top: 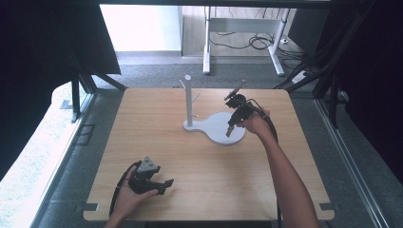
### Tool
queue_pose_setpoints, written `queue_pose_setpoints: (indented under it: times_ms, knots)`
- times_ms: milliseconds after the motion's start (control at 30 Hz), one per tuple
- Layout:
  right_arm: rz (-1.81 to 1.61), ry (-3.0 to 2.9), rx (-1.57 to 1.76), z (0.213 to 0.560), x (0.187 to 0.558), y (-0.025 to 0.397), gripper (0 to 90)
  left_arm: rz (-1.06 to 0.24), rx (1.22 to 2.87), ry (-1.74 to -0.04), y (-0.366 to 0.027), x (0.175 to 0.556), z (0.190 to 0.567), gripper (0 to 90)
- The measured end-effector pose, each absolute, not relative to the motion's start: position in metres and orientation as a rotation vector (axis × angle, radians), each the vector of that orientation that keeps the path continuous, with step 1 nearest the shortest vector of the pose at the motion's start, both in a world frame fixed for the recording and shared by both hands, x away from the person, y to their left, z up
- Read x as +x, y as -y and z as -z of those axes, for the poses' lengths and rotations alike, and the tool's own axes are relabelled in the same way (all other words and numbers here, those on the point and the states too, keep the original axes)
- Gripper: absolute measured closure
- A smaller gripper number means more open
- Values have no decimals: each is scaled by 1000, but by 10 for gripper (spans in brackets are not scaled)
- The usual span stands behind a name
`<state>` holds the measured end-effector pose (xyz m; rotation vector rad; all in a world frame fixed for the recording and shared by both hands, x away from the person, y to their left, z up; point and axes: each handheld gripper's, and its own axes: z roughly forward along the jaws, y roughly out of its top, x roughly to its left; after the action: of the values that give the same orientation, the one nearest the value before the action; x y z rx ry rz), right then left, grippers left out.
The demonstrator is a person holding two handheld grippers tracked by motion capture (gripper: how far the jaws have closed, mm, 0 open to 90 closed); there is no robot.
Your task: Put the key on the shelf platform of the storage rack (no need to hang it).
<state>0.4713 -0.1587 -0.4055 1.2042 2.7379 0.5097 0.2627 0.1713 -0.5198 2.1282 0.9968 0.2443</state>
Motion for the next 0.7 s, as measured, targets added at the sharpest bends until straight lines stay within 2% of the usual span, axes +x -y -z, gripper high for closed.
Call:
queue_pose_setpoints:
  times_ms: [700]
  knots:
    - [-500,-2712,1270,418,494,149,897,-248,2130,-995,-171,263,520,236]
